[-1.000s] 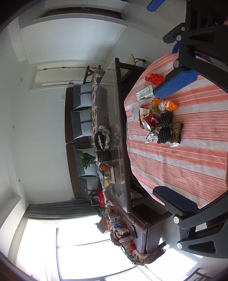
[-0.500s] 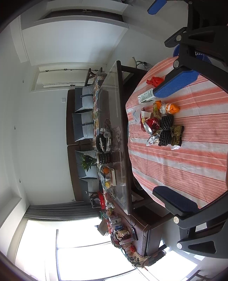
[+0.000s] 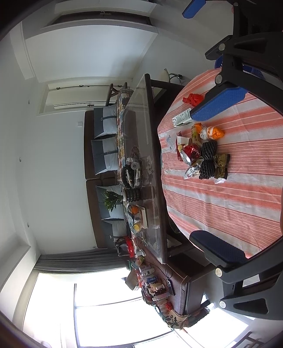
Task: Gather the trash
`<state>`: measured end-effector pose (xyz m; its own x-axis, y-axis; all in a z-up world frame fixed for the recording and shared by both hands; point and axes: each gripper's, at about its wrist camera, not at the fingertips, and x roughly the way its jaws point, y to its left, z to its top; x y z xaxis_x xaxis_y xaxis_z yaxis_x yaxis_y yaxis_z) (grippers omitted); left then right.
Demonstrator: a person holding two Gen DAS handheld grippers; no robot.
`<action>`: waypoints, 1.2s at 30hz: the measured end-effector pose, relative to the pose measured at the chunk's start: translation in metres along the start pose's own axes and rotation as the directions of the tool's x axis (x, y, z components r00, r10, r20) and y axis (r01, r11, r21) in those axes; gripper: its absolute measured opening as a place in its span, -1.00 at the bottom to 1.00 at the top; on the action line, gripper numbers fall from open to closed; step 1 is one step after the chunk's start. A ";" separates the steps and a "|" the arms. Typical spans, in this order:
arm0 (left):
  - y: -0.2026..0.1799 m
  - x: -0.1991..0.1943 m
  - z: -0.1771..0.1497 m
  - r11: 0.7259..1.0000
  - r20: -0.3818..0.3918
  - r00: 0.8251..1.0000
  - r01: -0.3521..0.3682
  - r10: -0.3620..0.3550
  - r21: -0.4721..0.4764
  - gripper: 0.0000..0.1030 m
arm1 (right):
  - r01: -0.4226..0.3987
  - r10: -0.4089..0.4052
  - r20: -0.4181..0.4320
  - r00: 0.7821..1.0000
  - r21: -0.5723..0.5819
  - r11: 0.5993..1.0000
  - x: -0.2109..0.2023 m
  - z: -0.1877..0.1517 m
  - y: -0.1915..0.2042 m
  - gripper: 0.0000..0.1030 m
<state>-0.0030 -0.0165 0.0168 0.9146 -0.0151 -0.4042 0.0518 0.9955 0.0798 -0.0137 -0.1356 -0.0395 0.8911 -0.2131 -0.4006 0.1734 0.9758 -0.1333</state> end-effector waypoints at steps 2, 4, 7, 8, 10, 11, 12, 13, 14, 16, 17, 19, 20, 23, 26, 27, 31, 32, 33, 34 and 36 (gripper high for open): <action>0.000 0.000 0.000 1.000 0.000 1.000 -0.001 0.001 0.000 0.99 | -0.001 0.001 -0.002 1.000 -0.001 1.000 0.002 0.000 -0.001 0.99; 0.000 0.000 0.000 1.000 0.000 1.000 -0.001 0.001 0.001 0.99 | -0.001 0.001 -0.002 1.000 -0.001 1.000 0.002 0.000 0.000 0.99; 0.000 0.000 0.000 1.000 0.001 1.000 -0.003 0.003 0.002 0.99 | 0.000 0.000 -0.002 1.000 -0.001 1.000 0.002 0.000 0.000 0.99; 0.000 0.001 0.000 1.000 0.002 1.000 -0.004 0.004 0.004 0.99 | 0.001 -0.001 -0.001 1.000 0.000 1.000 0.003 -0.001 0.000 0.99; 0.000 0.001 0.000 1.000 0.003 1.000 -0.006 0.005 0.005 0.99 | 0.003 -0.003 -0.001 1.000 0.000 1.000 0.004 -0.002 0.000 0.99; 0.000 0.001 0.000 1.000 0.003 1.000 -0.006 0.006 0.006 0.99 | 0.002 -0.002 -0.002 1.000 -0.001 1.000 0.004 -0.002 0.000 0.99; 0.001 0.001 0.001 1.000 0.004 1.000 -0.007 0.007 0.006 0.99 | 0.002 -0.002 -0.002 1.000 -0.001 1.000 0.005 -0.002 0.000 0.99; 0.000 0.001 0.001 1.000 0.008 1.000 -0.010 0.010 0.009 0.99 | 0.002 -0.002 -0.002 1.000 -0.001 1.000 0.005 -0.002 -0.001 0.99; 0.000 0.001 0.001 1.000 0.011 1.000 -0.014 0.013 0.012 0.99 | 0.003 -0.003 -0.002 1.000 -0.001 1.000 0.005 -0.003 -0.001 0.99; 0.000 0.002 0.000 1.000 0.009 1.000 -0.013 0.013 0.013 0.99 | 0.001 -0.001 -0.002 1.000 0.000 1.000 0.005 -0.003 -0.001 0.99; 0.000 0.002 0.000 1.000 0.007 1.000 -0.011 0.011 0.011 0.99 | -0.001 0.001 -0.004 1.000 0.000 1.000 0.006 -0.003 -0.001 0.99; 0.001 0.004 -0.001 1.000 0.002 1.000 -0.011 0.011 0.010 0.99 | 0.001 -0.001 -0.008 1.000 0.002 1.000 0.007 -0.004 -0.001 0.99; 0.000 0.005 -0.001 1.000 0.000 1.000 -0.012 0.012 0.011 0.99 | 0.002 -0.002 -0.009 1.000 0.004 1.000 0.008 -0.005 -0.001 0.99; -0.001 0.008 -0.001 1.000 -0.006 1.000 -0.009 0.009 0.011 0.99 | 0.004 -0.004 -0.010 1.000 0.005 1.000 0.009 -0.006 -0.003 0.99; -0.004 0.011 -0.003 1.000 -0.014 1.000 -0.007 0.008 0.013 0.99 | 0.006 -0.006 -0.010 1.000 0.006 1.000 0.010 -0.006 -0.004 0.99; -0.004 0.012 -0.003 1.000 -0.016 1.000 -0.007 0.007 0.013 0.99 | 0.007 -0.006 -0.011 1.000 0.007 1.000 0.010 -0.006 -0.004 0.99; -0.007 0.015 -0.004 1.000 -0.025 1.000 -0.005 0.005 0.018 0.99 | 0.005 -0.005 -0.019 1.000 0.007 1.000 0.014 -0.008 -0.005 0.99; -0.007 0.016 -0.004 1.000 -0.028 1.000 -0.004 0.005 0.019 0.99 | 0.004 -0.004 -0.021 1.000 0.006 1.000 0.015 -0.008 -0.005 0.99; -0.008 0.017 -0.004 1.000 -0.031 1.000 -0.004 0.004 0.020 0.99 | 0.004 -0.004 -0.023 1.000 0.006 1.000 0.015 -0.009 -0.005 0.99; -0.008 0.018 -0.005 1.000 -0.034 0.999 -0.003 0.004 0.020 0.99 | 0.004 -0.004 -0.024 1.000 0.006 1.000 0.016 -0.009 -0.005 0.99; -0.009 0.021 -0.006 1.000 -0.038 0.999 -0.004 0.004 0.021 0.99 | 0.003 -0.003 -0.028 1.000 0.006 1.000 0.018 -0.009 -0.006 0.99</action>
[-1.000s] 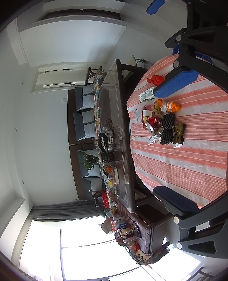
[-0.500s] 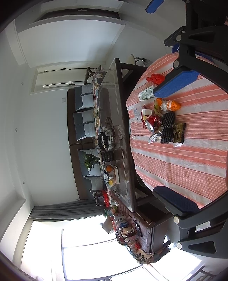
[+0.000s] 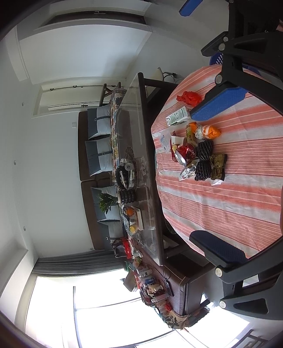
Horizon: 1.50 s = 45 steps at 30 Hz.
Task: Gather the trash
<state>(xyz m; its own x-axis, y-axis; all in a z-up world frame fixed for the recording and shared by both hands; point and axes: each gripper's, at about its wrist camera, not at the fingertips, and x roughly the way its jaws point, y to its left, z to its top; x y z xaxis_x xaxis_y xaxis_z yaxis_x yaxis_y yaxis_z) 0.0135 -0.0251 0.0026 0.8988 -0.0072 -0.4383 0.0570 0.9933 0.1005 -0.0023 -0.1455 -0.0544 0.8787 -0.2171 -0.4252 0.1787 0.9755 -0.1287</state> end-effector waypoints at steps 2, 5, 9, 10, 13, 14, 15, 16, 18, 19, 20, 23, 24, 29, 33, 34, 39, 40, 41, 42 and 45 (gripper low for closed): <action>-0.001 0.003 -0.001 1.000 -0.005 1.000 0.000 0.000 0.000 0.99 | 0.001 -0.001 -0.004 1.000 0.000 1.000 0.003 0.000 0.000 0.99; -0.002 0.006 -0.002 1.000 -0.014 1.000 0.002 -0.002 -0.001 0.99 | -0.001 0.001 -0.012 1.000 -0.001 1.000 0.006 -0.001 0.001 0.99; -0.003 0.012 -0.005 1.000 -0.028 1.000 0.007 -0.007 0.000 0.99 | -0.003 0.003 -0.023 1.000 -0.003 1.000 0.011 -0.004 0.002 0.99; -0.004 0.014 -0.005 1.000 -0.032 0.999 0.008 -0.008 0.000 0.99 | -0.004 0.004 -0.026 1.000 -0.004 1.000 0.012 -0.004 0.003 0.99; -0.004 0.019 -0.007 1.000 -0.043 0.999 0.010 -0.010 -0.001 0.99 | -0.007 0.007 -0.034 0.999 -0.004 1.000 0.016 -0.006 0.003 0.99; -0.004 0.021 -0.007 1.000 -0.047 0.999 0.010 -0.010 -0.001 0.99 | -0.007 0.007 -0.037 0.999 -0.004 1.000 0.017 -0.007 0.003 0.99; -0.005 0.022 -0.007 1.000 -0.050 0.999 0.010 -0.010 -0.001 0.99 | -0.008 0.008 -0.040 0.999 -0.004 1.000 0.018 -0.007 0.003 0.99; -0.005 0.024 -0.008 1.000 -0.053 0.999 0.010 -0.010 -0.001 0.99 | -0.009 0.009 -0.043 0.999 -0.004 1.000 0.020 -0.008 0.003 0.99; -0.006 0.027 -0.009 1.000 -0.061 0.998 0.013 -0.013 0.000 0.99 | -0.010 0.010 -0.049 0.999 -0.003 1.000 0.023 -0.008 0.002 0.99; -0.005 0.030 -0.010 1.000 -0.068 0.998 0.015 -0.015 -0.001 0.99 | -0.010 0.010 -0.053 0.999 -0.004 1.000 0.024 -0.008 0.002 0.99; -0.004 0.033 -0.012 1.000 -0.076 0.997 0.018 -0.018 -0.004 0.99 | -0.011 0.011 -0.056 0.998 -0.004 1.000 0.026 -0.009 0.002 0.99; 0.005 0.047 -0.023 0.999 -0.111 0.993 0.033 -0.036 -0.028 0.99 | -0.011 0.010 -0.069 0.998 -0.002 1.000 0.032 -0.011 0.001 0.99; 0.009 0.055 -0.029 0.998 -0.132 0.990 0.043 -0.048 -0.042 0.99 | -0.010 0.010 -0.073 0.997 0.000 1.000 0.034 -0.012 0.000 0.99; 0.033 0.105 -0.075 0.982 -0.289 0.944 0.119 -0.158 -0.148 0.99 | -0.029 0.032 -0.102 0.994 0.036 0.999 0.055 -0.024 -0.006 0.99; 0.035 0.143 -0.111 0.986 -0.376 0.916 0.097 -0.142 -0.137 0.99 | -0.060 0.072 -0.184 0.980 0.068 0.996 0.089 -0.048 -0.004 0.99; 0.034 0.150 -0.117 0.987 -0.391 0.910 0.095 -0.140 -0.130 0.99 | -0.069 0.082 -0.207 0.975 0.069 0.995 0.097 -0.055 -0.002 0.99; 0.031 0.181 -0.139 0.981 -0.454 0.874 0.119 -0.176 -0.151 0.99 | -0.108 0.112 -0.314 0.943 0.030 0.994 0.130 -0.089 0.017 0.99; 0.029 0.187 -0.140 0.982 -0.465 0.868 0.117 -0.174 -0.148 0.99 | -0.116 0.118 -0.327 0.937 0.026 0.993 0.133 -0.094 0.018 0.99; 0.028 0.192 -0.142 0.983 -0.474 0.864 0.117 -0.172 -0.143 0.99 | -0.121 0.122 -0.342 0.932 0.023 0.992 0.138 -0.097 0.020 0.99; 0.026 0.196 -0.142 0.984 -0.480 0.861 0.116 -0.167 -0.135 0.99 | -0.125 0.124 -0.360 0.925 0.020 0.992 0.143 -0.100 0.022 0.99; 0.021 0.206 -0.145 0.990 -0.491 0.861 0.100 -0.136 -0.097 0.99 | -0.140 0.134 -0.389 0.912 0.013 0.990 0.154 -0.106 0.027 0.99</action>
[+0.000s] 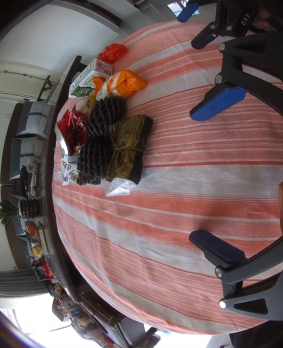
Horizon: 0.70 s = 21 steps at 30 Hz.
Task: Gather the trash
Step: 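Grasp the dark leaf-wrapped package with the left tool while the right tool approaches the red bag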
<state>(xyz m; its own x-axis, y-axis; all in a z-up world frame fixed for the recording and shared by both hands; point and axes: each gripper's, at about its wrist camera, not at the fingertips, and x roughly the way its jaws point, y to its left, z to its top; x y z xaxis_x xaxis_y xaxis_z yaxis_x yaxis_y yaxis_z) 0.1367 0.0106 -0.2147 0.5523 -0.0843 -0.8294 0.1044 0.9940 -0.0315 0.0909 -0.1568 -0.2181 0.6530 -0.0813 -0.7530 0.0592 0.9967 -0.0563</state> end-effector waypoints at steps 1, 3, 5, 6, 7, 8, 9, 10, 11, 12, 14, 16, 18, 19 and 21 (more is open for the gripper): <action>-0.002 0.001 0.000 1.000 0.007 1.000 -0.014 0.014 0.014 0.99 | -0.001 0.001 -0.011 1.000 -0.006 1.000 0.003 0.001 0.000 0.99; -0.002 0.003 0.001 1.000 0.013 1.000 -0.013 0.013 0.015 1.00 | -0.012 0.011 -0.010 1.000 -0.008 1.000 0.008 0.003 0.001 0.99; 0.001 0.005 0.003 1.000 0.018 1.000 -0.018 0.018 0.012 1.00 | -0.015 0.015 -0.010 1.000 -0.007 1.000 0.011 0.006 0.001 0.99; 0.002 0.006 0.003 1.000 0.021 1.000 -0.021 0.021 0.011 1.00 | -0.013 0.013 -0.007 1.000 -0.010 1.000 0.013 0.008 0.002 0.99; 0.002 0.007 0.004 1.000 0.021 1.000 -0.024 0.024 0.007 1.00 | -0.013 0.013 -0.007 1.000 -0.011 1.000 0.016 0.009 0.002 0.99; 0.002 0.007 0.005 1.000 0.021 0.999 -0.028 0.028 0.003 1.00 | -0.021 0.021 -0.006 1.000 -0.005 1.000 0.017 0.010 0.002 0.99; 0.001 0.008 0.005 0.999 0.021 0.999 -0.032 0.032 0.001 1.00 | -0.027 0.027 -0.007 1.000 0.003 1.000 0.019 0.011 0.001 1.00; 0.000 0.008 0.006 0.999 0.021 0.999 -0.034 0.034 0.001 1.00 | -0.029 0.029 -0.008 1.000 0.010 1.000 0.020 0.012 0.001 0.99; 0.000 0.008 0.006 0.999 0.021 0.999 -0.034 0.034 0.002 1.00 | -0.028 0.028 -0.005 1.000 0.014 1.000 0.021 0.013 0.001 0.99; 0.000 0.008 0.006 0.999 0.021 0.999 -0.033 0.033 0.001 1.00 | -0.026 0.026 -0.001 1.000 0.017 1.000 0.022 0.013 0.002 0.99; 0.000 0.008 0.006 1.000 0.020 0.999 -0.030 0.030 0.000 1.00 | -0.023 0.023 -0.001 1.000 0.021 1.000 0.021 0.013 0.003 0.99; -0.001 0.008 0.007 0.999 0.017 0.999 -0.034 0.034 0.002 1.00 | -0.026 0.026 -0.003 1.000 0.024 0.999 0.021 0.013 0.003 0.99; -0.001 0.009 0.010 1.000 0.012 1.000 -0.027 0.027 -0.014 0.99 | -0.030 0.030 -0.001 1.000 0.026 0.999 0.023 0.014 0.002 0.99; -0.001 0.008 0.011 1.000 0.015 1.000 -0.012 0.012 -0.027 0.99 | -0.031 0.031 0.000 1.000 0.027 0.999 0.022 0.014 0.002 0.99; -0.001 0.004 0.015 0.997 0.043 0.998 0.056 -0.053 -0.055 0.99 | -0.029 0.029 0.003 1.000 0.025 0.999 0.023 0.015 0.002 0.99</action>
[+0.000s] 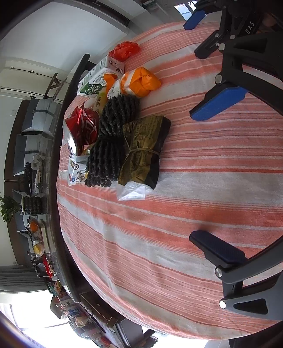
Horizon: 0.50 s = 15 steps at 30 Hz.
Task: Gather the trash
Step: 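Grasp the dark leaf-wrapped package with the left tool while the right tool approaches the red bag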
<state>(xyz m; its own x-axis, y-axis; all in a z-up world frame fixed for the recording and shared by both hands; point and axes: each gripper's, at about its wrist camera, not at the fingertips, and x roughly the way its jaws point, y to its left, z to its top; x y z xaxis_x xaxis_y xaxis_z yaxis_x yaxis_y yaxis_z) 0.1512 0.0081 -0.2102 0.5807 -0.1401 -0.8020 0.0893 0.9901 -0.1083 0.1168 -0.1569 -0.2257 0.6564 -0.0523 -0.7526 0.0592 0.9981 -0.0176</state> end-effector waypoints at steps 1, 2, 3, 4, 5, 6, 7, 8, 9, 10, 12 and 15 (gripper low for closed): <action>-0.002 -0.001 0.003 1.000 0.012 1.000 0.024 -0.024 -0.009 0.99 | 0.000 0.000 0.001 1.000 0.000 1.000 0.000 0.000 0.000 0.99; -0.005 -0.001 0.007 0.999 0.018 0.999 0.030 -0.030 -0.012 0.99 | 0.001 -0.001 0.001 1.000 0.000 1.000 0.000 0.000 0.000 0.99; -0.008 0.001 0.011 1.000 0.020 0.999 0.028 -0.028 -0.010 0.99 | 0.001 -0.001 0.002 1.000 -0.001 1.000 0.000 0.000 0.000 0.99; -0.012 0.004 0.016 1.000 0.021 0.999 0.025 -0.025 -0.008 0.99 | 0.001 -0.001 0.002 1.000 -0.001 1.000 0.000 0.000 0.000 0.99; -0.014 0.007 0.020 1.000 0.020 1.000 0.023 -0.022 -0.009 0.99 | 0.002 -0.002 0.002 1.000 0.000 1.000 0.000 0.000 0.000 0.99; -0.016 0.012 0.024 1.000 0.017 1.000 0.019 -0.019 -0.013 0.99 | 0.001 -0.001 0.002 1.000 0.000 1.000 0.000 0.000 0.000 0.99; -0.017 0.018 0.028 1.000 0.008 1.000 0.010 -0.010 -0.018 0.99 | 0.002 -0.002 0.002 1.000 -0.001 1.000 0.000 0.000 0.000 0.99; -0.016 0.024 0.030 1.000 -0.008 1.000 -0.005 0.005 -0.022 0.99 | 0.001 -0.001 0.002 1.000 -0.001 1.000 0.000 0.000 0.000 0.99; -0.013 0.029 0.031 0.999 -0.022 0.999 -0.024 0.023 -0.025 0.99 | 0.001 -0.001 0.002 1.000 0.000 1.000 0.000 0.000 0.000 0.99; -0.012 0.028 0.031 0.999 -0.010 0.999 -0.049 0.049 -0.013 0.99 | 0.000 0.000 0.001 1.000 -0.001 1.000 0.000 0.000 0.000 0.99; -0.001 0.026 0.027 0.997 -0.023 0.997 -0.079 0.079 -0.018 0.99 | 0.000 0.000 0.002 1.000 -0.001 1.000 -0.001 0.000 0.000 0.99; 0.026 0.015 0.020 0.995 -0.028 0.996 -0.090 0.089 -0.044 0.99 | 0.000 0.000 0.001 1.000 0.000 1.000 -0.001 0.000 0.001 0.99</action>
<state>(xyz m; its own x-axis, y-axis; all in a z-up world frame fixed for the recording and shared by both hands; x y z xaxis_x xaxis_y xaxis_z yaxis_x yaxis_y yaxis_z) 0.1777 0.0313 -0.2132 0.5637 -0.0517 -0.8244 0.0011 0.9981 -0.0618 0.1161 -0.1560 -0.2255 0.6575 -0.0527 -0.7516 0.0592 0.9981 -0.0181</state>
